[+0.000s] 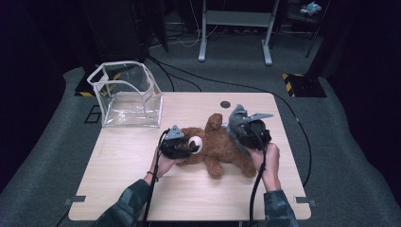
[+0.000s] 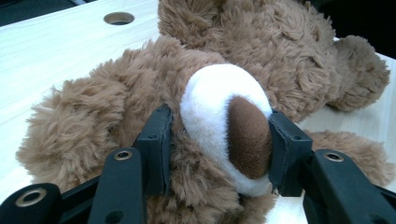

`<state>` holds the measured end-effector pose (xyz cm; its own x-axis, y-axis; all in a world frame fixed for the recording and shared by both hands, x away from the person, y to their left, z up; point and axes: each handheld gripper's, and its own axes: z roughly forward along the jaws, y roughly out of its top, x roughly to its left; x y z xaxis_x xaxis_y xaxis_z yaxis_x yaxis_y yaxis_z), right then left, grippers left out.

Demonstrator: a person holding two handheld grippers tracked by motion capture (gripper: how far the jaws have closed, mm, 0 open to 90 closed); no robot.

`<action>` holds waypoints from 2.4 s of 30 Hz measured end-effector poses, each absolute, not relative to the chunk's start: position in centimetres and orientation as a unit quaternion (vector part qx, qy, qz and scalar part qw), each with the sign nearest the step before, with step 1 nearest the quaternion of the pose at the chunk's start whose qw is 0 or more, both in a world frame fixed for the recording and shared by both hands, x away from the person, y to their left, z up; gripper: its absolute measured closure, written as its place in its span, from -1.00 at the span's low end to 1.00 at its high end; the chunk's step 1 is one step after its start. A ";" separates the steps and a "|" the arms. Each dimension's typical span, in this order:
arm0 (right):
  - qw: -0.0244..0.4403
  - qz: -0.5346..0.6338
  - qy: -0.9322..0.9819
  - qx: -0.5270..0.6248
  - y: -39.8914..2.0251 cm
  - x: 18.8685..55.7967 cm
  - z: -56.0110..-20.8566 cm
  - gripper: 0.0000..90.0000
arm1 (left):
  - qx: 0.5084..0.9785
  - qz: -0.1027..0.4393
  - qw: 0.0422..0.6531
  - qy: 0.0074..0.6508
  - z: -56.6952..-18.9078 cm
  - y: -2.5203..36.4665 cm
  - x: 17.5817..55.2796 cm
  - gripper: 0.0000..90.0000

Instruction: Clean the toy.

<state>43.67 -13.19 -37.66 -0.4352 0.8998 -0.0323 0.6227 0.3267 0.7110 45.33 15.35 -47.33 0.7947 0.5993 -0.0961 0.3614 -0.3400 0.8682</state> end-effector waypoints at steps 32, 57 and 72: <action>0.200 0.310 0.807 0.462 -9.4 44.6 -37.2 0.64 | 0.800 0.146 0.418 0.405 -52.6 17.6 42.4 0.91; 0.171 0.256 0.861 0.404 2.7 48.9 -39.1 0.63 | 0.800 0.155 0.414 0.405 -52.8 17.5 42.6 0.96; 0.154 0.290 0.849 0.414 1.8 50.5 -39.0 0.60 | 0.798 0.148 0.415 0.410 -52.8 17.4 42.5 0.96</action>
